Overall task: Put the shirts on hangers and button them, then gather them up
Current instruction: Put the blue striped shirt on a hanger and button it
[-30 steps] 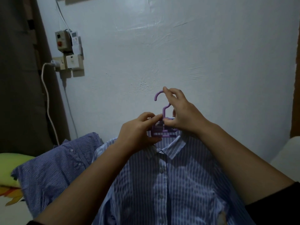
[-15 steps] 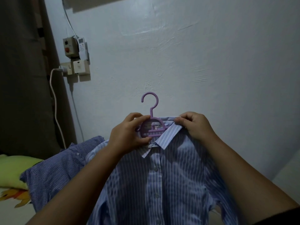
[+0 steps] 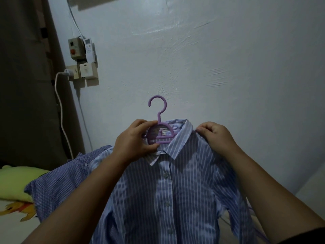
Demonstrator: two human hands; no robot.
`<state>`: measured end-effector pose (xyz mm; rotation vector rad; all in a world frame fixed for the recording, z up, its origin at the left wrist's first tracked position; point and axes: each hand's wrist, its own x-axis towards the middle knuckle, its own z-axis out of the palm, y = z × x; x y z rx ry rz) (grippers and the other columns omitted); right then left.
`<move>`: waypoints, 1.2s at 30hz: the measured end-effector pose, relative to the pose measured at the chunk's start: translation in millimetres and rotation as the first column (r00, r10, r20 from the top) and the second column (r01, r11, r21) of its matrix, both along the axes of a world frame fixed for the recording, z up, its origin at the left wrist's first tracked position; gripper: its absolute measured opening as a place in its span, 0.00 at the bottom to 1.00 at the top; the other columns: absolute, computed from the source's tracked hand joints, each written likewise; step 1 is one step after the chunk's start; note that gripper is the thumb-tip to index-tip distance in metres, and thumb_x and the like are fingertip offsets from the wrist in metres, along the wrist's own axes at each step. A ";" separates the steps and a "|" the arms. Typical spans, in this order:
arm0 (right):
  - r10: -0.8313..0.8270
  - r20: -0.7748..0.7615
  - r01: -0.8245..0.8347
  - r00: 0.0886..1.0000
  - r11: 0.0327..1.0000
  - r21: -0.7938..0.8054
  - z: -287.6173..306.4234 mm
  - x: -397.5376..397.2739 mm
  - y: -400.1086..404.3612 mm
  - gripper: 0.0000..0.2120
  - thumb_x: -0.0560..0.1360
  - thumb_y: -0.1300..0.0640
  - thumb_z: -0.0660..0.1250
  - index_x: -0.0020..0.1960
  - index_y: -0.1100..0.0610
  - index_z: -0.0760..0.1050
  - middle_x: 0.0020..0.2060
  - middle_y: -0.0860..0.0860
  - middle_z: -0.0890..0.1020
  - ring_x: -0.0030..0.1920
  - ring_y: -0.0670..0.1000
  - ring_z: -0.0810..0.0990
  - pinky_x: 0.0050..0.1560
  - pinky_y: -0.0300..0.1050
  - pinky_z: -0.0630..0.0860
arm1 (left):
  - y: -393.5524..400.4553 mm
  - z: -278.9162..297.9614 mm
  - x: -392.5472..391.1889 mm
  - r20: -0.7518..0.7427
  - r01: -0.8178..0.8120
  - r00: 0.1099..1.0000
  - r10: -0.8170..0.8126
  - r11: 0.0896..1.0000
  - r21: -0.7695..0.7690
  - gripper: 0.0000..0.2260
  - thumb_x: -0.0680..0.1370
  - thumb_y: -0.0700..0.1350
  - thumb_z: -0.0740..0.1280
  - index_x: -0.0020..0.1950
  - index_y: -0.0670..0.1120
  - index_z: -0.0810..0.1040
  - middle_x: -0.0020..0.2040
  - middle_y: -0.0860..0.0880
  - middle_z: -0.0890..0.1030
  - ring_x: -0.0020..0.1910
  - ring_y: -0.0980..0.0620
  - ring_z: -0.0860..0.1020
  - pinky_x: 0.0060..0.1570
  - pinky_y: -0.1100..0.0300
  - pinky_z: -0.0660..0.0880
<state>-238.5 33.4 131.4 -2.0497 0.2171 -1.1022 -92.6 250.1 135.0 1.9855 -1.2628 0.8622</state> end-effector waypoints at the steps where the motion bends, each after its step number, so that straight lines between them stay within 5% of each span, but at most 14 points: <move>1: -0.011 -0.049 0.010 0.999 0.999 -0.034 -0.8 0.2 -0.3 0.06 0.78 0.58 0.63 0.44 0.56 0.77 0.37 0.49 0.78 0.38 0.47 0.75 0.36 0.34 0.69 | -0.6 0.1 0.4 0.003 -0.014 1.000 0.014 1.000 0.007 0.32 0.66 0.51 0.78 0.69 0.56 0.72 0.58 0.57 0.72 0.46 0.56 0.76 0.44 0.54 0.79; 3: 0.005 -0.131 -0.013 0.991 0.998 -0.060 1.5 -0.5 1.9 0.05 0.78 0.58 0.62 0.47 0.55 0.76 0.41 0.49 0.79 0.41 0.47 0.75 0.39 0.34 0.70 | -2.9 -0.5 0.3 0.011 -0.029 1.000 0.029 0.999 0.017 0.32 0.67 0.52 0.78 0.69 0.57 0.71 0.60 0.56 0.73 0.47 0.56 0.76 0.44 0.54 0.79; 7: 0.091 0.004 -0.091 0.996 0.994 0.067 16.4 1.7 14.4 0.10 0.76 0.50 0.64 0.46 0.56 0.79 0.44 0.50 0.81 0.46 0.51 0.78 0.47 0.43 0.72 | -10.1 -1.3 -1.7 0.032 -0.064 0.998 0.063 0.997 0.046 0.32 0.68 0.54 0.76 0.70 0.58 0.70 0.62 0.56 0.73 0.48 0.56 0.77 0.45 0.55 0.79; 9: 0.005 -0.054 -0.007 0.999 0.999 -0.050 19.5 7.1 22.1 0.14 0.72 0.43 0.69 0.46 0.55 0.79 0.41 0.49 0.80 0.42 0.50 0.77 0.42 0.44 0.73 | -14.7 -1.1 -4.0 0.048 -0.085 0.995 0.083 0.995 0.054 0.32 0.68 0.54 0.76 0.70 0.57 0.69 0.62 0.56 0.73 0.50 0.56 0.77 0.45 0.55 0.79; 13: -0.196 -0.076 0.172 0.978 0.953 -0.248 15.6 16.8 28.5 0.07 0.74 0.57 0.65 0.50 0.56 0.79 0.44 0.51 0.78 0.42 0.50 0.75 0.36 0.39 0.66 | -17.5 -1.5 -5.5 0.054 -0.120 0.992 0.117 0.991 0.051 0.32 0.68 0.55 0.75 0.71 0.58 0.69 0.63 0.56 0.73 0.52 0.54 0.78 0.46 0.54 0.79; 17: -0.164 -0.009 0.163 0.986 0.985 -0.050 8.9 16.7 28.8 0.09 0.75 0.62 0.63 0.53 0.57 0.79 0.47 0.53 0.80 0.45 0.49 0.76 0.41 0.39 0.69 | -17.7 -1.8 -5.6 0.027 -0.123 0.992 0.122 0.992 0.037 0.32 0.68 0.54 0.75 0.70 0.58 0.69 0.62 0.57 0.73 0.53 0.54 0.77 0.47 0.54 0.78; 19: -0.074 0.084 0.058 0.994 0.982 0.179 1.9 17.5 33.5 0.11 0.75 0.58 0.68 0.56 0.56 0.75 0.50 0.53 0.77 0.46 0.50 0.77 0.41 0.40 0.73 | -18.5 -1.0 -5.3 0.012 -0.134 0.991 0.133 0.991 0.029 0.32 0.68 0.55 0.75 0.71 0.57 0.69 0.62 0.57 0.73 0.53 0.54 0.77 0.48 0.54 0.78; 23: 0.206 0.270 -0.339 0.941 0.627 0.702 -18.7 20.9 49.8 0.09 0.75 0.57 0.69 0.53 0.58 0.72 0.42 0.54 0.78 0.38 0.50 0.77 0.31 0.40 0.72 | -19.6 -0.3 -3.6 -0.015 -0.147 0.989 0.148 0.989 0.029 0.32 0.69 0.55 0.75 0.71 0.57 0.69 0.62 0.56 0.74 0.53 0.54 0.77 0.47 0.55 0.78; 26: 0.263 0.328 -0.419 0.907 0.501 0.757 -25.7 21.3 57.6 0.02 0.75 0.60 0.66 0.44 0.57 0.76 0.34 0.52 0.79 0.33 0.49 0.75 0.29 0.40 0.68 | -20.3 -1.0 -4.6 -0.028 -0.140 0.990 0.141 0.989 0.037 0.32 0.69 0.54 0.74 0.71 0.56 0.69 0.62 0.56 0.74 0.52 0.54 0.77 0.47 0.56 0.78; 29: 0.211 0.420 -0.470 0.882 0.448 0.760 -27.5 21.6 57.4 0.03 0.76 0.63 0.65 0.44 0.59 0.76 0.35 0.54 0.81 0.35 0.50 0.79 0.36 0.43 0.76 | -19.2 -1.8 -4.1 -0.040 -0.132 0.990 0.134 0.990 0.039 0.32 0.69 0.54 0.75 0.71 0.56 0.69 0.61 0.56 0.74 0.52 0.54 0.77 0.47 0.55 0.78; 33: 0.239 0.484 -0.531 0.842 0.531 0.661 -30.0 22.3 56.3 0.05 0.77 0.67 0.62 0.47 0.60 0.74 0.39 0.55 0.81 0.38 0.50 0.81 0.39 0.43 0.80 | -18.5 -2.7 -4.7 -0.046 -0.121 0.991 0.122 0.992 0.036 0.32 0.69 0.54 0.75 0.71 0.56 0.69 0.61 0.56 0.74 0.52 0.54 0.76 0.47 0.56 0.77; 36: 0.273 0.517 -0.566 0.812 0.588 0.579 -30.0 22.0 53.4 0.12 0.77 0.71 0.59 0.48 0.54 0.69 0.39 0.54 0.79 0.34 0.49 0.79 0.32 0.40 0.77 | -19.0 -2.8 -5.5 -0.046 -0.100 0.994 0.101 0.994 0.032 0.32 0.68 0.54 0.75 0.71 0.56 0.69 0.60 0.56 0.74 0.52 0.55 0.76 0.48 0.56 0.77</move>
